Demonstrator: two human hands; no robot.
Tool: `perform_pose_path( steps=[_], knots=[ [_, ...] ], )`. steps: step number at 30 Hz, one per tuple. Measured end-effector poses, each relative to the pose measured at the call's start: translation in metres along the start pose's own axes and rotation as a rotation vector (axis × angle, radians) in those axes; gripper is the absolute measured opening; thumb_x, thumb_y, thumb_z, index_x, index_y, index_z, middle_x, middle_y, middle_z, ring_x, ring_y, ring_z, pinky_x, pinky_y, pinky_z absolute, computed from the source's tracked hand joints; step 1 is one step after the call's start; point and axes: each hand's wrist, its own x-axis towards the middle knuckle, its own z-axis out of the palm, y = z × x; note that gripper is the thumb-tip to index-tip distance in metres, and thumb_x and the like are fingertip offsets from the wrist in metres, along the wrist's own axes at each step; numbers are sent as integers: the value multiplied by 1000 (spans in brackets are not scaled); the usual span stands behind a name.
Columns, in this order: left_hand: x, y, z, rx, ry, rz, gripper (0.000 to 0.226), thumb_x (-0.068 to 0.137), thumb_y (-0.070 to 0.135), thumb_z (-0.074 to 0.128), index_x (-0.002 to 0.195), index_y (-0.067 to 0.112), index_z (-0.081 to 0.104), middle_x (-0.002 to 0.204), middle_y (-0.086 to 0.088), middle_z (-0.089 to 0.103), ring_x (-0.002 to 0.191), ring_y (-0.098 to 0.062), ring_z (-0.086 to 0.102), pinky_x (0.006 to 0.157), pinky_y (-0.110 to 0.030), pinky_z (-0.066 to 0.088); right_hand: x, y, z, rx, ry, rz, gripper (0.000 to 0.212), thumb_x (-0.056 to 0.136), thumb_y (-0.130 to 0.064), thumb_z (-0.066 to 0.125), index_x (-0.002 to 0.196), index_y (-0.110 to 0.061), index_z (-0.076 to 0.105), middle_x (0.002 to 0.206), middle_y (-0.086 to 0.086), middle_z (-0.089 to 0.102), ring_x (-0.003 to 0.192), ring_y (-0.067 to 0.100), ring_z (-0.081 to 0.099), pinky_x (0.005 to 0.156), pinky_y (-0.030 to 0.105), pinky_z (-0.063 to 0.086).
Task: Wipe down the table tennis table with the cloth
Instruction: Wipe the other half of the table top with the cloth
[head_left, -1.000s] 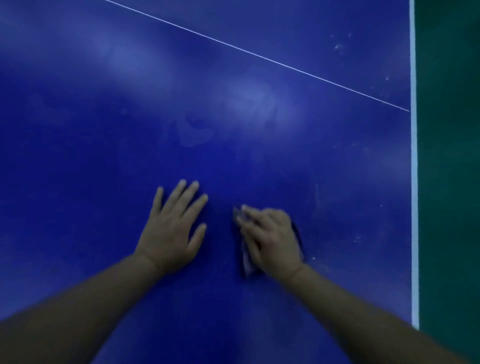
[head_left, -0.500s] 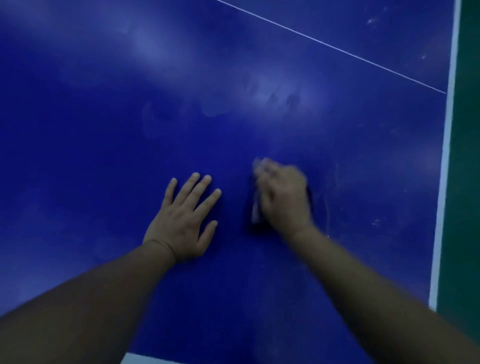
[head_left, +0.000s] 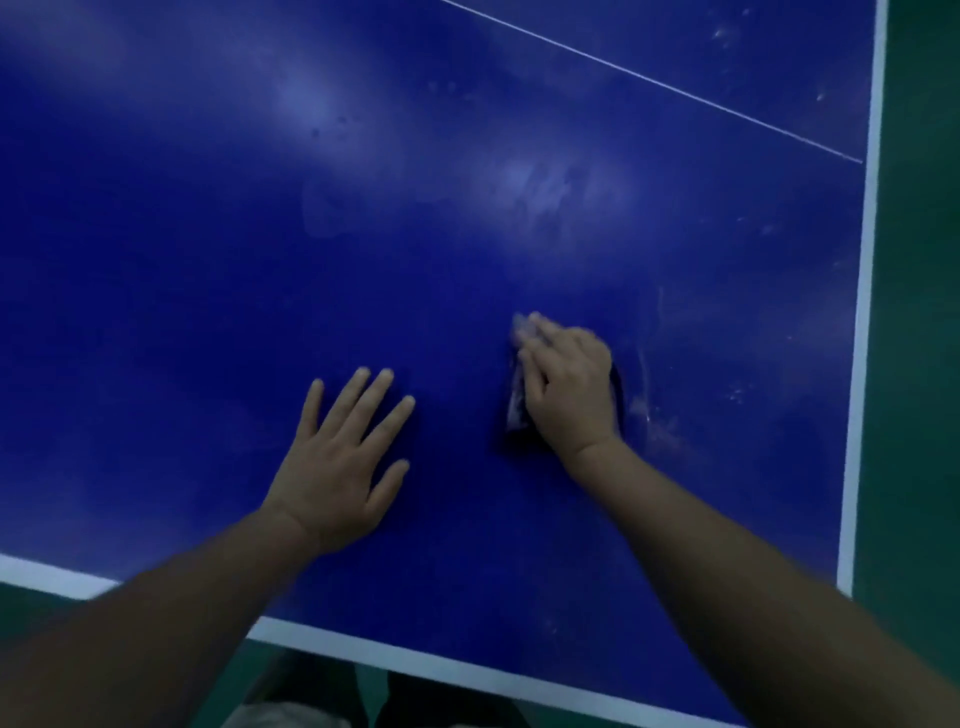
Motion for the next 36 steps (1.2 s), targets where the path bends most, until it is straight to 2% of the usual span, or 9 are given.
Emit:
perform_pose_path(
  steps=[5,9,13,15,20,25,30,34,36],
  knots=[
    [-42,6,21,62,-10,2,69,96,53,31,156,18,33,166,-12,18,154,-31,11,121,-61,9,-133,-39,-12,123,-230,-301,30,106,-26,48,126,-19,69,140,0,60,99,25,58,83,43,46],
    [-41,6,17,47,-5,-1,69,96,53,31,156,19,32,166,-12,19,154,-30,9,121,-60,6,-104,-2,-27,101,-311,-541,30,97,-19,56,121,-15,73,131,5,67,93,30,65,79,41,49],
    [-43,6,14,15,-8,4,69,97,55,27,158,22,29,166,-12,16,155,-30,5,122,-61,5,-51,-15,-13,0,-49,-45,24,96,-10,63,116,-7,75,126,11,70,94,37,66,86,53,51],
    [-45,4,14,-25,1,32,68,96,55,29,156,23,34,166,-12,18,155,-31,7,121,-62,5,-69,-41,-2,-21,10,96,26,97,-12,62,119,-8,74,129,9,68,100,36,64,91,53,47],
    [-48,0,12,-90,41,144,63,97,52,32,150,23,45,165,-10,22,154,-29,11,121,-61,6,-196,-115,1,12,-49,-31,33,99,-20,60,131,-17,66,135,5,62,99,25,59,87,43,45],
    [-65,5,13,-17,-42,271,64,97,52,23,152,25,41,165,-7,22,155,-28,9,122,-60,2,-203,-76,-21,-48,-137,-248,27,94,-11,67,120,-14,74,127,9,68,90,33,66,78,44,50],
    [-92,31,30,-70,-35,99,67,98,53,14,157,25,29,168,-6,11,155,-24,-1,123,-55,-7,-161,-90,-7,-121,141,320,27,94,-14,62,117,-11,75,123,13,70,96,39,65,83,50,51],
    [-89,30,31,-28,-33,94,68,99,54,11,157,24,28,168,-7,11,155,-25,1,122,-57,-3,-215,-155,17,-91,59,123,34,98,-22,59,132,-20,67,135,3,64,101,27,60,89,43,44],
    [-89,31,32,-23,-34,102,68,98,55,12,157,24,27,168,-8,11,155,-27,1,122,-58,-2,-244,-146,9,-76,28,48,33,98,-22,63,131,-21,68,135,2,64,101,26,61,89,44,46]
  ],
)
